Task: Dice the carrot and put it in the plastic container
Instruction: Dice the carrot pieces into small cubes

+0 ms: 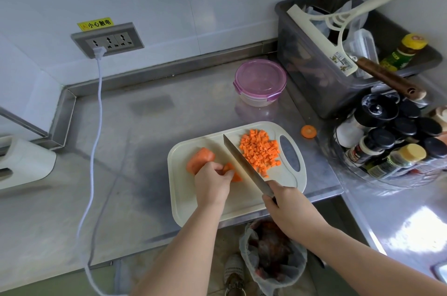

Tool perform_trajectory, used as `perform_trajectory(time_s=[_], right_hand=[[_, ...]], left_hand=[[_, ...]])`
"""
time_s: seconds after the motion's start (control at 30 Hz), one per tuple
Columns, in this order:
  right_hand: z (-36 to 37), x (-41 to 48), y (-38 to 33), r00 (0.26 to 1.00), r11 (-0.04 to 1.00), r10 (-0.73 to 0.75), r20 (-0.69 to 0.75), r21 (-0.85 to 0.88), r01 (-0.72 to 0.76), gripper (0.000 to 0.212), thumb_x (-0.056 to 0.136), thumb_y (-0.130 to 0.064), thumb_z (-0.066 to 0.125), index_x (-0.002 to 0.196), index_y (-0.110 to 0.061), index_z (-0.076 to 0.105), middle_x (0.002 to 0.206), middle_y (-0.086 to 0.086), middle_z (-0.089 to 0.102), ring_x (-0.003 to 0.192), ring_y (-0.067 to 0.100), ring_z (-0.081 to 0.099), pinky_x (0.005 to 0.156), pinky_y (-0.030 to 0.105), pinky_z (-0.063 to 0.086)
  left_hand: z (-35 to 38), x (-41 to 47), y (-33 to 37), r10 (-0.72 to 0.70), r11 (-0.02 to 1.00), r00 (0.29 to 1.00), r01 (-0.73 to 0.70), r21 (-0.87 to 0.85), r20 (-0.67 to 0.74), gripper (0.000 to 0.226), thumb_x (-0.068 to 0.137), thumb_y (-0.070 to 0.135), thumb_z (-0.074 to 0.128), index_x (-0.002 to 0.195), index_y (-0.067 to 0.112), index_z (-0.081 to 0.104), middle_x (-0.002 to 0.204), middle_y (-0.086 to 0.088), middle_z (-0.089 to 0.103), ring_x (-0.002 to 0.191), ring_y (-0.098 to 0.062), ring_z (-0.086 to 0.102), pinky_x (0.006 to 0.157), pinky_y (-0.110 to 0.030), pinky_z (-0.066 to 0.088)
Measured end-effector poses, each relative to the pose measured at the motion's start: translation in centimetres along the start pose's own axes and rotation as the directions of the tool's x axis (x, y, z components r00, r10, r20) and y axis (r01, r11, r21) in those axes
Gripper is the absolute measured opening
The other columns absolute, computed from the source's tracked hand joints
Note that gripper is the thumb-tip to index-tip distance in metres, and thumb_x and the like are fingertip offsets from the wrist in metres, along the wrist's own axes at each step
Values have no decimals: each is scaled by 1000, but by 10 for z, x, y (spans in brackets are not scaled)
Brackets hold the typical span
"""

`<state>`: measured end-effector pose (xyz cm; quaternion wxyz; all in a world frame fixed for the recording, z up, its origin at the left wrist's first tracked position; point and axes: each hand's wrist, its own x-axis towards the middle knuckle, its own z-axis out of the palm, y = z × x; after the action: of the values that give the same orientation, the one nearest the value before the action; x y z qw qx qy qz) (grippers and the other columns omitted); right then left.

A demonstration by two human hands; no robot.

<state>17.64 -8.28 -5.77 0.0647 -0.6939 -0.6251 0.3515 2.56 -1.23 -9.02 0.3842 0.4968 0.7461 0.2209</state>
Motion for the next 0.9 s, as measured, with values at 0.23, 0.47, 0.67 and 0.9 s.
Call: perform_trajectory(time_s=[0.23, 0.47, 0.67, 0.9], right_hand=[[4, 1, -1, 999, 1000, -12, 43, -17, 13, 27, 102, -28, 39, 125, -18, 50, 94, -1, 62, 78, 13, 61, 70, 24, 54], [8, 0, -2, 998, 999, -34, 45, -39, 36, 30, 102, -29, 40, 128, -18, 49, 103, 0, 64, 87, 15, 64, 77, 27, 55], [9, 1, -2, 998, 998, -42, 45, -46, 44, 29, 102, -30, 40, 126, -17, 49, 103, 0, 64, 87, 15, 64, 78, 29, 56], [8, 4, -1, 997, 998, -36, 64, -51, 39, 31, 102, -29, 40, 131, -19, 47, 105, -1, 63, 87, 13, 64, 77, 26, 56]], left_hand=[[2, 0, -1, -6, 1000, 999, 5, -18, -46, 21, 90, 18, 64, 110, 11, 67, 105, 1, 67, 91, -10, 56, 80, -17, 37], [3, 3, -4, -38, 998, 999, 38, -54, -2, 20, 88, 22, 67, 104, 11, 67, 96, -2, 70, 91, -21, 67, 87, -32, 51], [8, 7, -1, -76, 994, 997, 76, -76, 4, 22, 84, 24, 71, 102, 12, 67, 94, -7, 72, 88, -23, 68, 86, -38, 54], [12, 10, -1, -92, 990, 996, 93, -109, 9, 29, 81, 28, 74, 103, 10, 68, 91, -8, 73, 85, -24, 69, 84, -39, 55]])
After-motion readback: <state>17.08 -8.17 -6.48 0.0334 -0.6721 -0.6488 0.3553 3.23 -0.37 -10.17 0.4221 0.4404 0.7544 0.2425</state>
